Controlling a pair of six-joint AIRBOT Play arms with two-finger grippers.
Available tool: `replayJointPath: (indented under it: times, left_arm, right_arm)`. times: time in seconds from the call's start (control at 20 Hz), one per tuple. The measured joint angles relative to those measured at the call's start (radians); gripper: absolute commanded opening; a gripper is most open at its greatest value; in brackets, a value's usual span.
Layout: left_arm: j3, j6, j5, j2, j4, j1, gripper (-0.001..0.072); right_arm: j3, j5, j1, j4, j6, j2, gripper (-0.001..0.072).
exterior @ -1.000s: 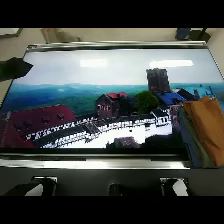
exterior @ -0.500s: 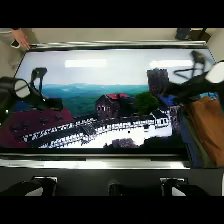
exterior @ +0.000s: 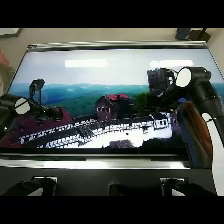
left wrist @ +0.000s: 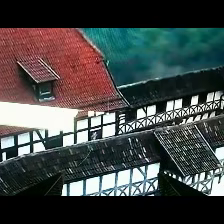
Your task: Fold the shirts.
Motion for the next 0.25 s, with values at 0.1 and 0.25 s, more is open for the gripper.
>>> replayJointPath:
  times: [0.1,0.25]
  left_arm:
    - [-0.004,-0.003,0.003,0.002,0.0,0.0,0.0702]
    - [-0.006,-0.005,0.004,0.004,0.0,0.0,0.0702]
  right_arm:
    - [-0.001,0.003,0.003,0.0,0.002,-0.002,0.0687]
    - [-0.001,0.005,0.005,0.0,0.002,-0.003,0.0687]
